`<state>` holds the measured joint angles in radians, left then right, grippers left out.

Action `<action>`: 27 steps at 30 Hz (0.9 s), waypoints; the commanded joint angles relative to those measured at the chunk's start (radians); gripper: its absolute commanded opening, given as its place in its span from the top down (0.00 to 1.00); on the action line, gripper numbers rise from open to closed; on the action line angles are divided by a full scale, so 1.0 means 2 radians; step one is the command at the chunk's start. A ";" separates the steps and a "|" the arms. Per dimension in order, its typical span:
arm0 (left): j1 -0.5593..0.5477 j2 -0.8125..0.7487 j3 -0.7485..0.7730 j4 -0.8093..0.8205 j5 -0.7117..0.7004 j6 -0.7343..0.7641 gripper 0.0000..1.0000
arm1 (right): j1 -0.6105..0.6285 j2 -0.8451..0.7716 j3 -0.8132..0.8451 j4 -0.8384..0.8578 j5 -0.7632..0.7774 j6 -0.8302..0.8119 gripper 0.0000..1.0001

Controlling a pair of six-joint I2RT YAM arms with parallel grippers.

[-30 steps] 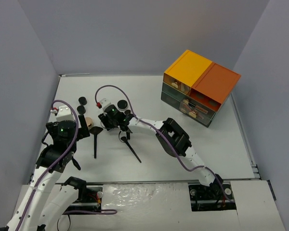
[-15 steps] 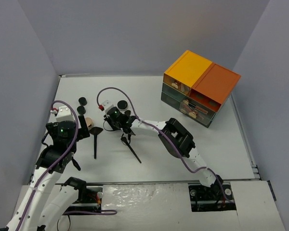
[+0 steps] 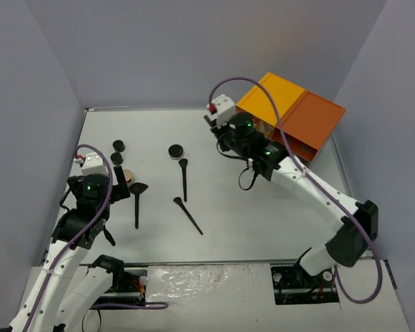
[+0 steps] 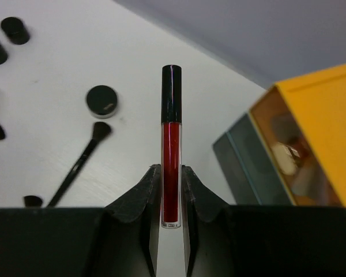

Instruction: Organize the makeup

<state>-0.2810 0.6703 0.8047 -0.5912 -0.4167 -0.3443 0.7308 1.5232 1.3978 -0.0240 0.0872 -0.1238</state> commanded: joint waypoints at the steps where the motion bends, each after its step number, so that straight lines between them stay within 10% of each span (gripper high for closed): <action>1: 0.002 0.005 0.008 0.033 0.008 0.003 0.03 | -0.065 -0.100 -0.049 -0.068 0.028 -0.016 1.00; 17: 0.002 0.018 0.009 0.038 0.018 0.006 0.03 | -0.197 -0.198 -0.107 -0.172 0.068 -0.013 0.97; 23: 0.002 0.019 0.009 0.037 0.019 0.006 0.03 | -0.206 -0.187 -0.110 -0.170 0.099 -0.013 0.82; 27: 0.002 0.019 0.010 0.037 0.019 0.006 0.03 | -0.207 -0.180 -0.095 -0.170 0.088 -0.014 0.48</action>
<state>-0.2810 0.6996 0.8047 -0.5835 -0.3809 -0.3428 0.3243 1.1481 1.1650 -0.4011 0.2385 -0.1534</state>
